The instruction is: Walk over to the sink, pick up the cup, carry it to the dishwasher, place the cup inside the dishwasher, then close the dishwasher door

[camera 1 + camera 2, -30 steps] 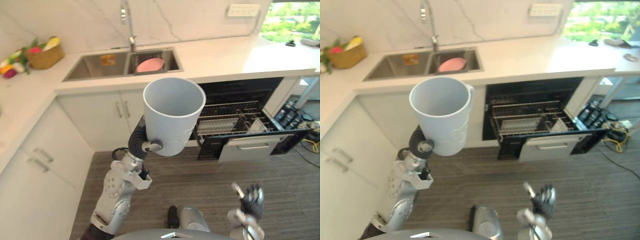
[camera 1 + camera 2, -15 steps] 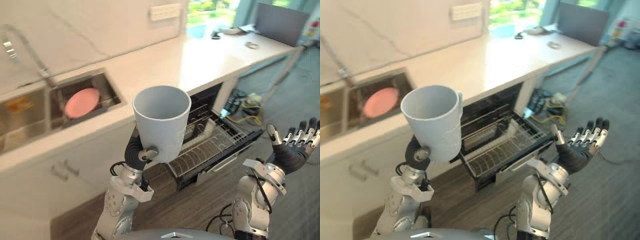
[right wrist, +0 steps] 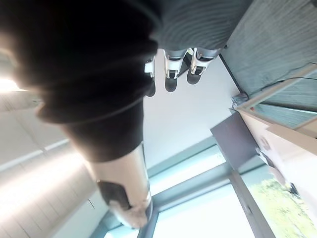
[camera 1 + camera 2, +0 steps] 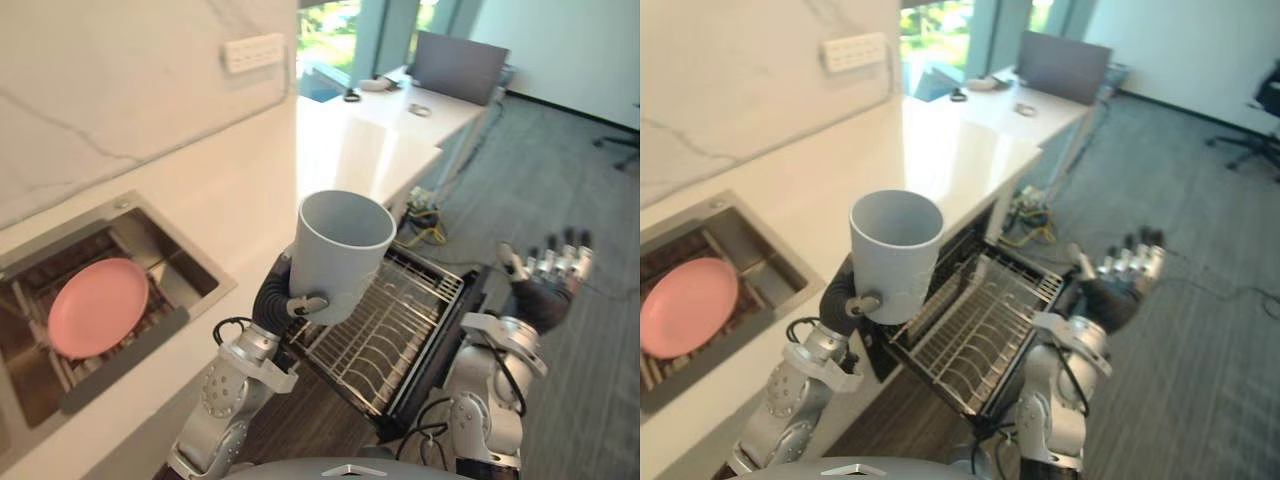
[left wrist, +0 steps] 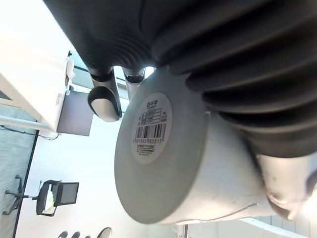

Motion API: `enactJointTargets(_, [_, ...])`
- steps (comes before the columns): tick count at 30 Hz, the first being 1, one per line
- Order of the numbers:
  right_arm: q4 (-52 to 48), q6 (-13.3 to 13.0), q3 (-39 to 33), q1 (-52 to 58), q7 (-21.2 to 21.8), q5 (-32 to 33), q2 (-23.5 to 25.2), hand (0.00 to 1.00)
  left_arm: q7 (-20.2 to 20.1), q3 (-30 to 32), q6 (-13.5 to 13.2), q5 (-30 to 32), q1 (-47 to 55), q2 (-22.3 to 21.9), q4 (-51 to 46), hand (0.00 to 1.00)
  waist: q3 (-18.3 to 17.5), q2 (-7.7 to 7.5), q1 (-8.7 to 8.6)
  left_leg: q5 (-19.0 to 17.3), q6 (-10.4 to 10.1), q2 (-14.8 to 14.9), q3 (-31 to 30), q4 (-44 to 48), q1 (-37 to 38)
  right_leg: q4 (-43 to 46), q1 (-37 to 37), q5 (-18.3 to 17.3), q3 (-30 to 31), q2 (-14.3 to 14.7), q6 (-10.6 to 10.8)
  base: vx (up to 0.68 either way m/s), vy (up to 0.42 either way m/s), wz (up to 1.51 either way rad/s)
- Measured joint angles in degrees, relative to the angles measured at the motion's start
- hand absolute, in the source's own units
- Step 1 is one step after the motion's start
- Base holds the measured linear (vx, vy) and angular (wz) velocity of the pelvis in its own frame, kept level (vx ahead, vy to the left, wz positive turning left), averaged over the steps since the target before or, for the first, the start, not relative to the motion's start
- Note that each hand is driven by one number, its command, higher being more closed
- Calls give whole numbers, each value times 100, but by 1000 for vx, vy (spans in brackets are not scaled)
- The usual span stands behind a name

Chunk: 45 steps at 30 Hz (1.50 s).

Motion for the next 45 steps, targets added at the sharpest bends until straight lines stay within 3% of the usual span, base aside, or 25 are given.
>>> enactJointTargets(1, [84,133,168,-111,283,42,-74,0,145,134,4,56,-82,-2,0,100,8,-18,5,-51,-11,37,185,42,-81,-636,136,252,35,83,68,-20,-9,-77])
enactJointTargets(4, [227,387,282,-199,641,268,-293,0,462,249,-12,244,-286,-28,0,100,15,-16,34,-80,28,35,366,72,-193,-1336,255,687,115,128,132,-35,22,-42])
enactJointTargets(8, [226,706,446,-283,1180,625,-463,0,924,616,-236,582,-356,-190,-9,100,22,-12,32,-91,83,24,419,30,-160,-1489,321,964,91,132,163,-62,37,-7])
enactJointTargets(16, [209,1090,637,-343,1923,907,-465,0,1553,1173,-273,939,-340,-271,-17,100,64,-70,73,305,170,-221,426,-678,-8,-1613,252,1061,-160,17,225,-57,11,5])
enactJointTargets(20, [186,1230,627,-448,2143,1275,-682,0,2042,1332,-276,1577,-317,-357,-10,100,73,-78,111,495,183,-282,550,-856,48,-1627,130,1095,-15,24,276,-21,-8,-17])
enactJointTargets(25, [22,1221,686,-553,2427,1728,-621,0,2790,1478,-285,2342,-399,-505,315,100,234,-74,22,403,183,-320,815,-810,197,-1632,115,1274,287,17,352,-78,12,-34])
enactJointTargets(29, [-251,1101,1033,-560,2821,2168,-603,0,3384,1572,-277,2916,-448,-494,477,100,385,-41,91,325,258,-349,839,-847,181,-1584,-70,1505,278,86,365,-146,21,-44])
enactJointTargets(31, [-292,985,1429,-621,3007,2375,-613,0,3723,1519,-280,3371,-475,-460,479,100,373,-72,97,331,250,-461,720,-892,228,-1530,-80,1321,250,33,438,-67,13,-13])
enactJointTargets(35, [-265,941,1836,-878,3058,2600,-639,0,4219,1457,-282,4053,-633,-509,569,100,363,2,118,467,207,-524,524,-999,312,-1514,-86,1117,214,39,367,46,-25,0])
enactJointTargets(39, [-260,931,2174,-980,2894,2656,-613,0,4670,1287,-281,4417,-953,-510,694,100,294,-81,109,517,277,-508,482,-964,257,-1680,-38,1235,118,60,264,51,-30,3])
enactJointTargets(45, [77,951,2506,-1131,2351,2625,-378,0,4797,938,-235,4841,-1122,-621,842,100,184,-208,114,509,297,-532,401,-963,245,-1817,59,1266,46,37,258,27,-12,7])
